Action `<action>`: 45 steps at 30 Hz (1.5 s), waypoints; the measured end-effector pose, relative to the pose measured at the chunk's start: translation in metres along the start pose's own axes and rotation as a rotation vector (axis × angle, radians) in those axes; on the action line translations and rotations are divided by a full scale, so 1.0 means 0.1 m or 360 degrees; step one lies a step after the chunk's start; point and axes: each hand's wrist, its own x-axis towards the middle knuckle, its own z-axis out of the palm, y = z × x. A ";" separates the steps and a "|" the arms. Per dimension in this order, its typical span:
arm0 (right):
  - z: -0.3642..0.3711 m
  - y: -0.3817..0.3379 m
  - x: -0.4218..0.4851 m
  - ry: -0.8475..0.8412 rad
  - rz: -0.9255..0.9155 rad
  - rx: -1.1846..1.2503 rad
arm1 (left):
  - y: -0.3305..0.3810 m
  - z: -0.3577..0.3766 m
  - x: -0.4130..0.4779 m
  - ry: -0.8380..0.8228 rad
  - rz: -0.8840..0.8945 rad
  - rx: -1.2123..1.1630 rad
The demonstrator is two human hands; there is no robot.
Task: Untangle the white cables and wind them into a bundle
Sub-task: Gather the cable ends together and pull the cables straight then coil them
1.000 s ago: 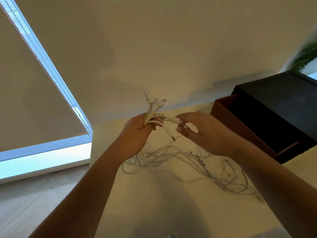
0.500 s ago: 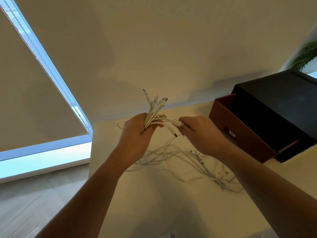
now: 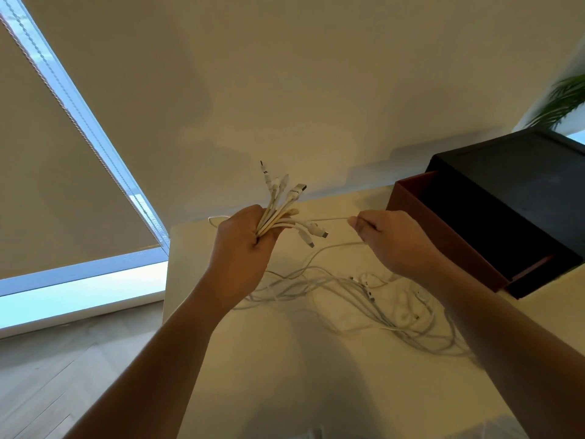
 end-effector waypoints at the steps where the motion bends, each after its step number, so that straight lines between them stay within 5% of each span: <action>1: -0.01 0.02 0.00 0.0006 0.0019 0.0018 | 0.00 -0.01 0.00 0.0012 0.0006 0.0005; 11: -0.07 0.45 0.00 0.0107 0.0291 0.0006 | -0.17 -0.17 0.07 0.0038 -0.0095 -0.0118; 16: -0.16 0.46 -0.09 0.0025 0.0378 0.0299 | -0.26 -0.25 0.12 0.0127 -0.0377 -0.0565; 21: -0.32 0.17 -0.14 -0.0071 0.0144 0.0376 | -0.27 -0.30 0.14 0.0189 -0.0459 -0.0949; 30: -0.21 -0.58 -0.06 -0.0263 -0.0335 0.0468 | 0.11 -0.06 0.01 -0.0211 -0.0324 -0.1079; 36: -0.16 -0.56 0.02 -0.0275 -0.0261 0.0700 | 0.08 -0.07 0.02 -0.0295 -0.0473 -0.0892; 45: -0.08 -0.35 0.01 -0.0418 -0.0213 0.0784 | 0.05 -0.17 0.10 -0.0209 -0.0598 -0.1158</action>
